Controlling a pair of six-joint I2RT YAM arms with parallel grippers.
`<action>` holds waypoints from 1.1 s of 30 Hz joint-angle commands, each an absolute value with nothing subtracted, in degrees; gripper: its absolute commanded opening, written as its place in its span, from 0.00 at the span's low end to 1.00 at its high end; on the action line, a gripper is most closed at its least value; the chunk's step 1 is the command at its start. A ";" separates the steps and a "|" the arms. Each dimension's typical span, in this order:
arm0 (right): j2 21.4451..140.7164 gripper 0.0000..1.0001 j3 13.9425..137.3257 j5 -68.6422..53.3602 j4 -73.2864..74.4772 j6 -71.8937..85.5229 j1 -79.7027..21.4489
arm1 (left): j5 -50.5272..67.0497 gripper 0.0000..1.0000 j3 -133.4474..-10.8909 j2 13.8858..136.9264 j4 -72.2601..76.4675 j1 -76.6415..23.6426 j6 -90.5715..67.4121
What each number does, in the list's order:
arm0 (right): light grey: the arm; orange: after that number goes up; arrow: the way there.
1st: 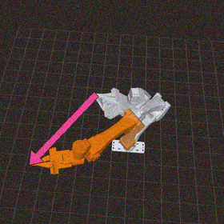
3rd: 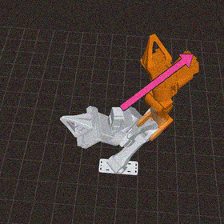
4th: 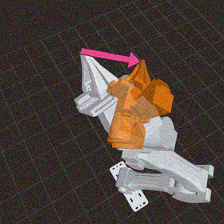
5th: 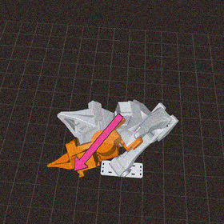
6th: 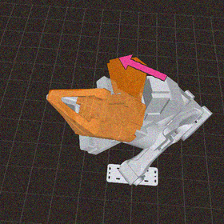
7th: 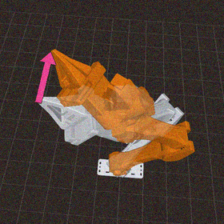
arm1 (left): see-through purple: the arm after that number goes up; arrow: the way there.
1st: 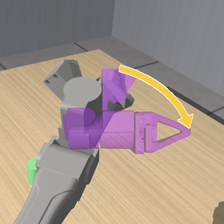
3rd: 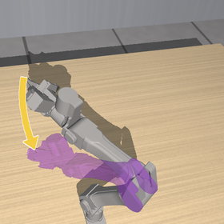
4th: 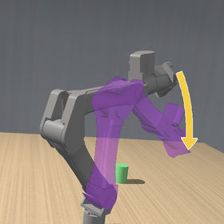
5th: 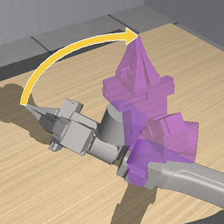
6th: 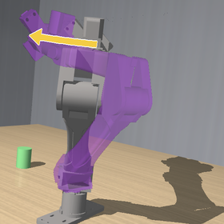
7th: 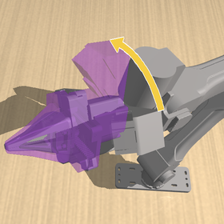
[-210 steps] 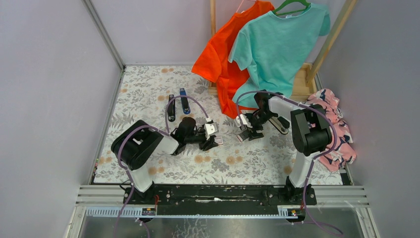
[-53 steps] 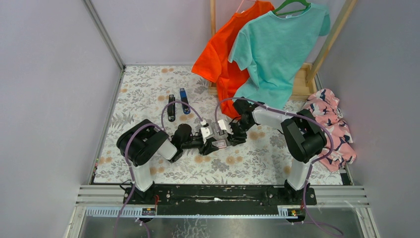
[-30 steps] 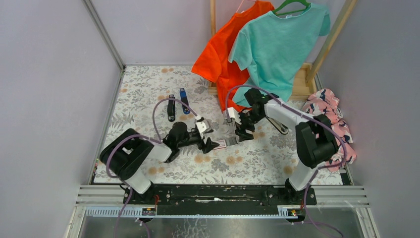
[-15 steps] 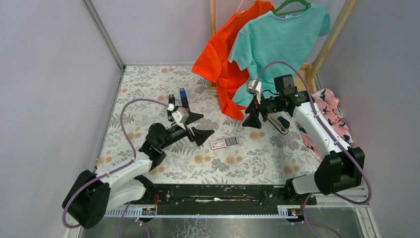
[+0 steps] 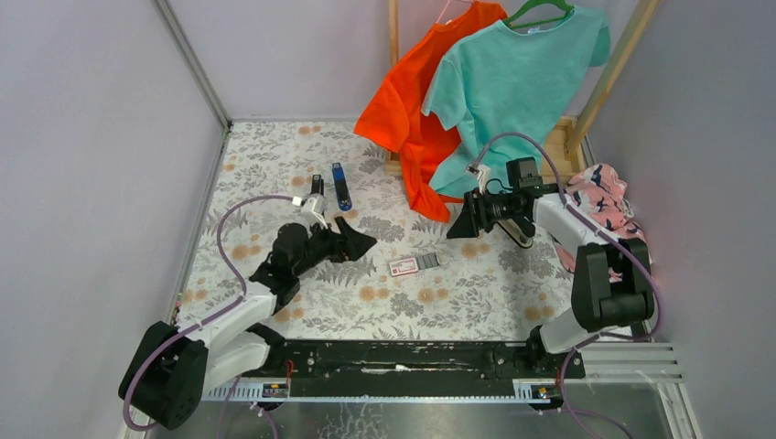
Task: Unload the staples from the stapler
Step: Close the staple box with the staple.
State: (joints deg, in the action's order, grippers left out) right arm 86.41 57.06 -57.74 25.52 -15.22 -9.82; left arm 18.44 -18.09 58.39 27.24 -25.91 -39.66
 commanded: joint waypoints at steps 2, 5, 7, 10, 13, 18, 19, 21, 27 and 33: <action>94.44 0.52 57.97 -57.40 22.19 -7.93 -8.16 | 14.07 0.76 -19.34 58.64 13.14 -25.69 -43.54; 98.46 0.46 57.54 -57.04 20.80 -6.20 -8.30 | 17.14 0.62 -18.86 62.73 15.60 -25.79 -45.07; 100.69 0.43 57.99 -56.88 21.28 -6.16 -8.42 | 19.15 0.59 -19.59 67.07 17.31 -26.39 -45.93; 102.38 0.40 57.61 -55.87 20.68 -5.71 -9.28 | 18.61 0.59 -21.30 71.71 18.27 -29.20 -46.62; 103.36 0.37 56.83 -53.70 19.44 -4.77 -11.08 | 15.79 0.58 -23.46 75.82 17.23 -32.41 -47.46; 106.40 0.35 56.82 -53.17 18.63 -3.15 -12.18 | 13.56 0.56 -23.96 80.36 18.27 -34.03 -49.20; 107.05 0.34 56.97 -53.34 18.68 -3.09 -12.30 | 13.46 0.56 -24.18 81.10 18.28 -34.14 -49.22; 108.25 0.34 57.31 -54.29 18.71 -2.92 -12.59 | 13.44 0.55 -24.69 82.65 18.52 -34.27 -49.26; 109.30 0.31 57.78 -55.47 18.36 -2.61 -14.28 | 14.55 0.52 -26.09 85.67 19.60 -34.37 -49.44; 110.88 0.27 58.21 -54.27 18.68 -2.08 -14.57 | 15.55 0.48 -26.69 86.97 19.83 -34.50 -49.55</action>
State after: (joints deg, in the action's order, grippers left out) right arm 109.86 56.93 -53.65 18.74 -3.05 -14.13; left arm 15.38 -26.00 85.36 19.77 -34.09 -49.56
